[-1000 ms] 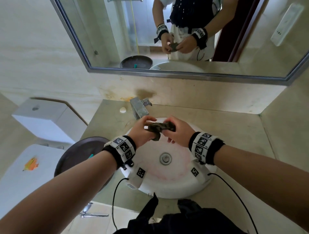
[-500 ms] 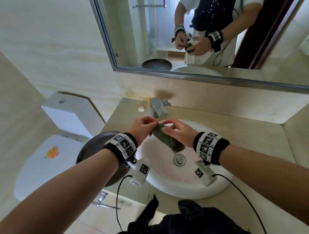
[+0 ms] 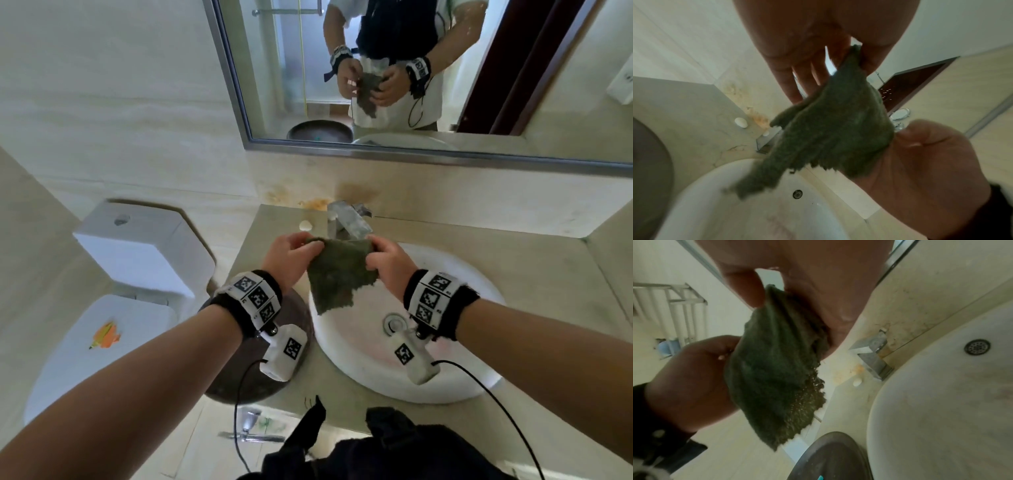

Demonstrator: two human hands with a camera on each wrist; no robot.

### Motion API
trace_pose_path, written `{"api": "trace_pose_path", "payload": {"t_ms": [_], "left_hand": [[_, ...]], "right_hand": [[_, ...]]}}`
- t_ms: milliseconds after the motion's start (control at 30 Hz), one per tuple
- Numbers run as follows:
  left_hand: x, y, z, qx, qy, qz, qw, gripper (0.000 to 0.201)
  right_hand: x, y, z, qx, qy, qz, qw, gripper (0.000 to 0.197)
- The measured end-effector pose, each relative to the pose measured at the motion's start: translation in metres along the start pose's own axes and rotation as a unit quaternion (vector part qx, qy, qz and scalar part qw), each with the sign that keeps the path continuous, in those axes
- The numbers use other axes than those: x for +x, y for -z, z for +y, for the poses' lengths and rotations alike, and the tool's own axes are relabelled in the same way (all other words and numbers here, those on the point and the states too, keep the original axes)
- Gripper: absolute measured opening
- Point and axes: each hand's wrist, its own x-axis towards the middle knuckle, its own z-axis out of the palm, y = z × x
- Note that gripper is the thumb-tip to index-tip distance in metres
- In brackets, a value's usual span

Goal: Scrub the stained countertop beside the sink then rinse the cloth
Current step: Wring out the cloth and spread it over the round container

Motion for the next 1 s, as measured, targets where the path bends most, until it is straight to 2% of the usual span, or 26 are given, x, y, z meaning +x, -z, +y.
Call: {"api": "trace_pose_path", "payload": {"t_ms": [67, 100, 167, 267, 333, 367, 467, 567, 667, 867, 933, 1000], "left_hand": [[-0.001, 0.009, -0.003, 0.0, -0.016, -0.019, 1.0, 0.032], [0.0, 0.009, -0.002, 0.0, -0.029, -0.024, 0.999, 0.031], [0.0, 0.019, -0.005, -0.021, -0.038, -0.023, 0.999, 0.023], [0.0, 0.038, -0.013, -0.067, -0.019, 0.007, 0.998, 0.029], [-0.004, 0.049, -0.019, -0.074, -0.015, 0.007, 0.997, 0.03], [-0.007, 0.054, -0.022, -0.069, -0.014, 0.004, 0.998, 0.028], [-0.014, 0.065, -0.028, -0.049, -0.01, -0.006, 0.999, 0.026], [-0.02, 0.072, -0.031, -0.039, 0.003, 0.015, 0.999, 0.027], [-0.03, 0.074, -0.031, -0.023, 0.012, 0.035, 0.999, 0.023], [-0.043, 0.071, -0.043, -0.016, 0.075, 0.069, 0.995, 0.018], [-0.048, 0.073, -0.043, -0.081, 0.112, 0.037, 0.99, 0.005], [-0.05, 0.079, -0.048, -0.138, 0.156, -0.023, 0.978, 0.031]], "right_hand": [[0.0, -0.013, -0.003, 0.045, -0.003, -0.017, 0.999, 0.029], [-0.001, -0.016, -0.004, 0.048, 0.001, -0.016, 0.999, 0.029], [-0.002, -0.028, -0.007, -0.004, 0.015, 0.02, 1.0, 0.027], [0.002, -0.039, -0.008, -0.059, 0.04, 0.053, 0.996, 0.027], [0.006, -0.046, -0.008, -0.048, 0.029, 0.024, 0.998, 0.038], [0.007, -0.05, -0.009, -0.051, 0.019, 0.005, 0.999, 0.038], [0.011, -0.06, -0.01, -0.113, 0.019, -0.017, 0.993, 0.012], [0.018, -0.065, -0.009, -0.139, 0.034, -0.014, 0.99, 0.019], [0.017, -0.069, -0.012, -0.166, 0.034, -0.068, 0.983, 0.022], [0.016, -0.084, -0.005, -0.128, 0.015, -0.108, 0.986, 0.002], [0.017, -0.09, -0.001, -0.151, 0.023, -0.093, 0.984, 0.015], [0.018, -0.095, -0.002, -0.182, 0.026, -0.079, 0.98, 0.021]]}}
